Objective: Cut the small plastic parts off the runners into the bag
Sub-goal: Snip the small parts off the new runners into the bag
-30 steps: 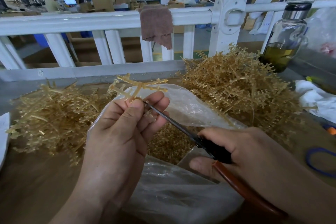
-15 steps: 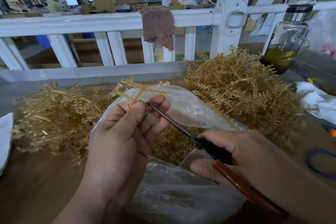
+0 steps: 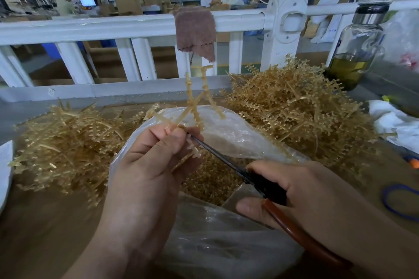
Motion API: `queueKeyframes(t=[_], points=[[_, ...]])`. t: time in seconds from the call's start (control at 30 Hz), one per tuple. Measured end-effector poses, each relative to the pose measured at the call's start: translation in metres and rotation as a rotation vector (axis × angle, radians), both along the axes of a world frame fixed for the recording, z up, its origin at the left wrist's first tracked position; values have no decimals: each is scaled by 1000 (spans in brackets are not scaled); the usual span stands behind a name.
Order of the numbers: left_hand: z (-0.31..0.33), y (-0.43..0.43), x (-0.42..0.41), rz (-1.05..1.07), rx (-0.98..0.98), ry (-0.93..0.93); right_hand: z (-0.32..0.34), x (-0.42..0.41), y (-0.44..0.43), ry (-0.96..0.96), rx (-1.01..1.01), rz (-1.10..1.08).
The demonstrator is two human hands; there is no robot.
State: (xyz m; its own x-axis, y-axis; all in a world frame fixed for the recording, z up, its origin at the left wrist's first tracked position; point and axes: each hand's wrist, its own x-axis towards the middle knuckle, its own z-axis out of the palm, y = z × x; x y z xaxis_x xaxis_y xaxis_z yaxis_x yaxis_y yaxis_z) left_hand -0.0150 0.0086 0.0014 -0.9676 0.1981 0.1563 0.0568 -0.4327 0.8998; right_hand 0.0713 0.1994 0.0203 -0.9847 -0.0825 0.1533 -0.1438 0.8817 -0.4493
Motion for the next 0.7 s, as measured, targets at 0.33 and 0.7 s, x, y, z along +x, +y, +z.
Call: queueKeyframes(t=[0.33,0.7], points=[[-1,0,-1,43,-4,13,-1,0,1,38,14,-11],[-6,1,-3,75,-37,33,-2,-1,1,69,19,-22]])
